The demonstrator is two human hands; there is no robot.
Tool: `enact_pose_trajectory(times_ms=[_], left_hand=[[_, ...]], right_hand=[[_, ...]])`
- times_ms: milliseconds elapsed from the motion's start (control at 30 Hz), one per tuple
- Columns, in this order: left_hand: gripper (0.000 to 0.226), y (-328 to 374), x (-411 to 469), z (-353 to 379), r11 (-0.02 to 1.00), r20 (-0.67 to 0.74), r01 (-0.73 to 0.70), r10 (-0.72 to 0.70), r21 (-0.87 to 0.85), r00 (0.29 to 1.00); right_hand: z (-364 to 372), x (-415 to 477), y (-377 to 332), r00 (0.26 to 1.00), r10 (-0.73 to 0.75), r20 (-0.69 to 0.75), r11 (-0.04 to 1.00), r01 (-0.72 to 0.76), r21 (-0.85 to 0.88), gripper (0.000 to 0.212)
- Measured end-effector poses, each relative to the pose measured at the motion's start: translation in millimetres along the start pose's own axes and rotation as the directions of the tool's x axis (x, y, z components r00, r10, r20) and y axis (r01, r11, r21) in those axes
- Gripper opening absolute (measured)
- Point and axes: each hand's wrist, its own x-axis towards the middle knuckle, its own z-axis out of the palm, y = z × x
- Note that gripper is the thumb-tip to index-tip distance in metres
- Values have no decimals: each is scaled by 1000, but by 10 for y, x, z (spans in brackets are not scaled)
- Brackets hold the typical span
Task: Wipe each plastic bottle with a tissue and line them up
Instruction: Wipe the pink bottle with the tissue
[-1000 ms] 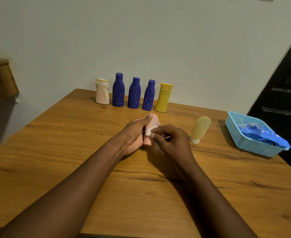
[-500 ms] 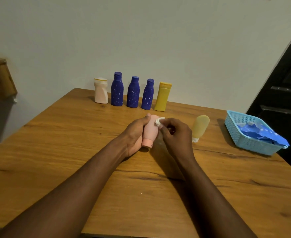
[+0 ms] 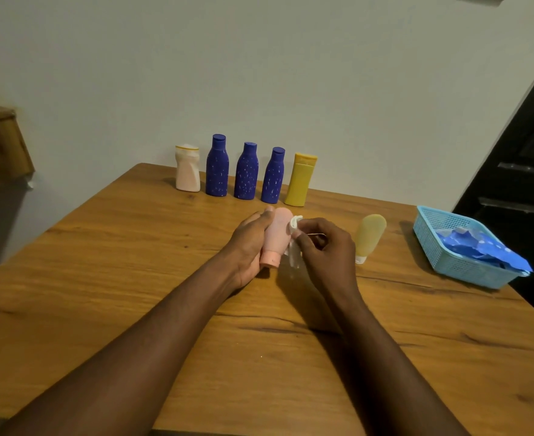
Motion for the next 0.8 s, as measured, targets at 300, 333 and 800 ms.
enact_pose_trajectory(times_ms=[300, 333, 800], left_hand=[[42, -43, 25, -34, 977, -90, -102, 120, 189, 989], [49, -43, 27, -34, 972, -86, -105, 125, 209, 988], [43, -83, -58, 80, 987, 71, -44, 34, 152, 997]], right_hand=[[50, -146, -62, 969, -25, 245, 996, 3, 90, 14], [51, -147, -66, 968, -27, 249, 996, 4, 93, 14], [67, -17, 34, 997, -31, -65, 998, 35, 60, 22]])
